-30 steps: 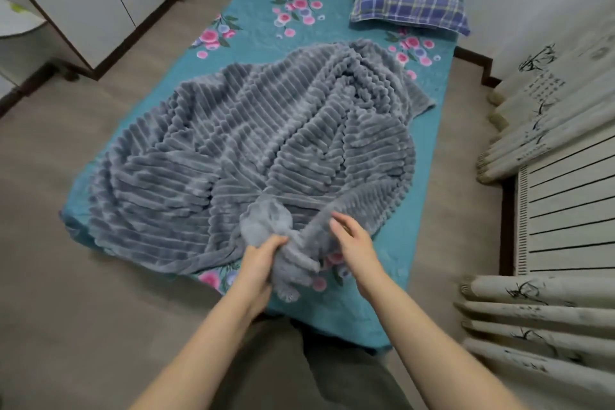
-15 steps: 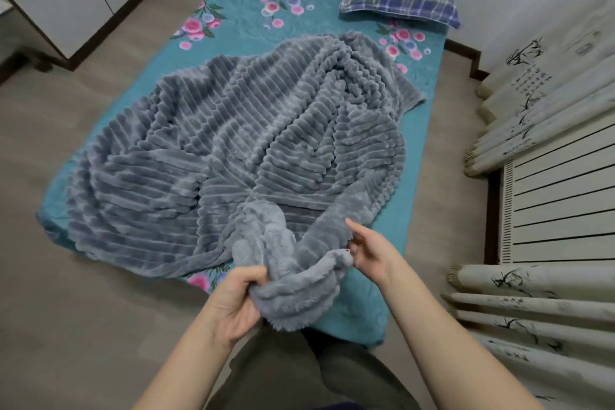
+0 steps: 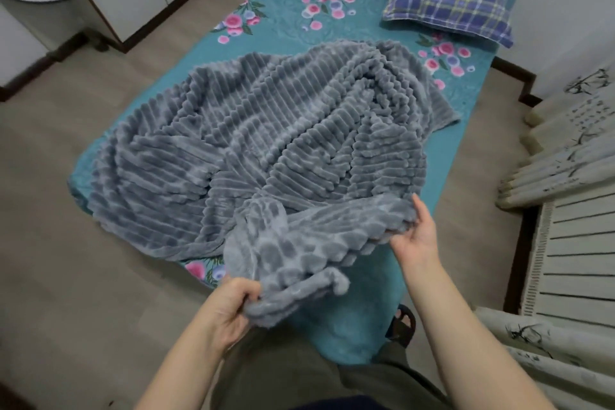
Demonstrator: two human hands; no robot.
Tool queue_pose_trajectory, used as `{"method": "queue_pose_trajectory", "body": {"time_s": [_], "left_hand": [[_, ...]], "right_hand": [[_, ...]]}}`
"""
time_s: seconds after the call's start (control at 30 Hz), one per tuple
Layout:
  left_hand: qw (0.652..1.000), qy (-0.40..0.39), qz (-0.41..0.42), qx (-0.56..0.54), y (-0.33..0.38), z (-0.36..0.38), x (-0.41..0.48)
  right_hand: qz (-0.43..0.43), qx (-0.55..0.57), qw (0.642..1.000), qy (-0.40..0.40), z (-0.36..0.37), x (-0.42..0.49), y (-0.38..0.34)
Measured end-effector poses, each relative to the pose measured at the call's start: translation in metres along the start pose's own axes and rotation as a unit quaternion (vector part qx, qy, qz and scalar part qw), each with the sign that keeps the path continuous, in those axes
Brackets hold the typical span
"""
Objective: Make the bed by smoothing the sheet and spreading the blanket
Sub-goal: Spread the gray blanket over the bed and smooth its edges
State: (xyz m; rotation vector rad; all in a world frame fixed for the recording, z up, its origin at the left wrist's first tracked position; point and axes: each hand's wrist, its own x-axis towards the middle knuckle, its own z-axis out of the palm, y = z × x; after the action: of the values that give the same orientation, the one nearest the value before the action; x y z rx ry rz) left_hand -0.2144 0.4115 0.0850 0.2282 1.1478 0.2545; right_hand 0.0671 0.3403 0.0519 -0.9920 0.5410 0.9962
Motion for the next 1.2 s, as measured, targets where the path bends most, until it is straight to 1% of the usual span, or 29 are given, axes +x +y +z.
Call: {"method": "queue_pose_trajectory", "body": {"time_s": [0.1,0.13,0.17,0.2,0.23,0.27,0.3,0.37,0.4,0.43,0.47,0.5,0.53,0.57,0.6,0.63,0.67,0.73,0.77,0.8,0.83,0.9,0.93,0.97,1.0,1.03,1.1,1.13,1.2], "left_hand": [[0.995,0.061,-0.040,-0.060,-0.035,-0.008,0.002],[0.991,0.083,-0.041,-0.093,-0.052,-0.010,0.001],[0.985,0.108,-0.032,-0.132,-0.070,-0.012,0.001],[0.976,0.135,-0.008,-0.170,-0.091,-0.016,0.000],[0.965,0.166,0.027,-0.201,-0.113,-0.019,-0.001],[0.953,0.210,0.059,-0.211,-0.137,-0.021,-0.003],[0.936,0.277,0.090,-0.198,-0.161,-0.020,-0.004],[0.888,0.436,0.110,-0.101,-0.204,-0.007,-0.005],[0.868,0.484,0.105,-0.030,-0.222,0.005,-0.004],[0.861,0.494,0.117,0.040,-0.234,0.022,-0.002],[0.861,0.471,0.153,0.113,-0.243,0.042,-0.001],[0.866,0.418,0.207,0.182,-0.249,0.064,0.002],[0.869,0.345,0.257,0.244,-0.252,0.087,0.004],[0.864,0.275,0.297,0.298,-0.254,0.110,0.008],[0.849,0.234,0.327,0.342,-0.258,0.125,0.013],[0.828,0.238,0.349,0.370,-0.257,0.136,0.018],[0.805,0.280,0.363,0.377,-0.254,0.141,0.020],[0.759,0.368,0.376,0.384,-0.247,0.139,0.017],[0.752,0.370,0.386,0.385,-0.245,0.134,0.014],[0.760,0.347,0.397,0.379,-0.244,0.129,0.007],[0.782,0.311,0.408,0.355,-0.242,0.126,-0.001],[0.834,0.240,0.429,0.252,-0.238,0.125,-0.023],[0.856,0.204,0.437,0.187,-0.235,0.124,-0.035],[0.871,0.172,0.441,0.135,-0.231,0.124,-0.047],[0.879,0.143,0.442,0.112,-0.228,0.123,-0.057],[0.882,0.116,0.441,0.117,-0.225,0.125,-0.067],[0.874,0.081,0.452,0.160,-0.219,0.133,-0.082],[0.867,0.073,0.458,0.181,-0.216,0.139,-0.087],[0.862,0.060,0.461,0.202,-0.210,0.151,-0.096]], "right_hand": [[0.021,-0.035,0.998,-0.039,-0.020,0.022,-0.039],[0.024,-0.073,0.996,-0.051,-0.027,0.027,-0.050],[0.028,-0.142,0.987,-0.070,-0.033,0.029,-0.058],[0.033,-0.235,0.967,-0.090,-0.040,0.030,-0.065],[0.030,-0.341,0.934,-0.107,-0.050,0.028,-0.071],[0.013,-0.438,0.891,-0.121,-0.060,0.026,-0.076],[-0.009,-0.511,0.848,-0.142,-0.070,0.021,-0.082],[-0.036,-0.610,0.762,-0.214,-0.084,0.008,-0.092],[-0.032,-0.639,0.725,-0.256,-0.088,0.001,-0.096],[-0.013,-0.656,0.693,-0.298,-0.090,-0.009,-0.096],[0.013,-0.667,0.662,-0.342,-0.090,-0.020,-0.094],[0.031,-0.684,0.618,-0.388,-0.091,-0.033,-0.090],[0.033,-0.703,0.564,-0.432,-0.092,-0.047,-0.083],[0.014,-0.723,0.510,-0.466,-0.094,-0.059,-0.075],[-0.019,-0.739,0.463,-0.490,-0.098,-0.070,-0.067],[-0.063,-0.746,0.432,-0.502,-0.102,-0.078,-0.060],[-0.116,-0.749,0.419,-0.500,-0.104,-0.083,-0.055],[-0.234,-0.769,0.389,-0.449,-0.104,-0.080,-0.052],[-0.282,-0.790,0.355,-0.413,-0.105,-0.074,-0.051],[-0.314,-0.815,0.306,-0.379,-0.105,-0.066,-0.051],[-0.326,-0.841,0.252,-0.350,-0.107,-0.055,-0.052],[-0.306,-0.887,0.146,-0.313,-0.110,-0.034,-0.058],[-0.289,-0.900,0.105,-0.308,-0.112,-0.024,-0.062],[-0.275,-0.906,0.081,-0.311,-0.115,-0.014,-0.066],[-0.273,-0.906,0.078,-0.315,-0.117,-0.006,-0.070],[-0.278,-0.903,0.112,-0.310,-0.118,-0.001,-0.072],[-0.300,-0.882,0.233,-0.279,-0.115,0.003,-0.071],[-0.316,-0.868,0.275,-0.266,-0.111,0.003,-0.069],[-0.367,-0.847,0.305,-0.235,-0.099,0.002,-0.068]]}}
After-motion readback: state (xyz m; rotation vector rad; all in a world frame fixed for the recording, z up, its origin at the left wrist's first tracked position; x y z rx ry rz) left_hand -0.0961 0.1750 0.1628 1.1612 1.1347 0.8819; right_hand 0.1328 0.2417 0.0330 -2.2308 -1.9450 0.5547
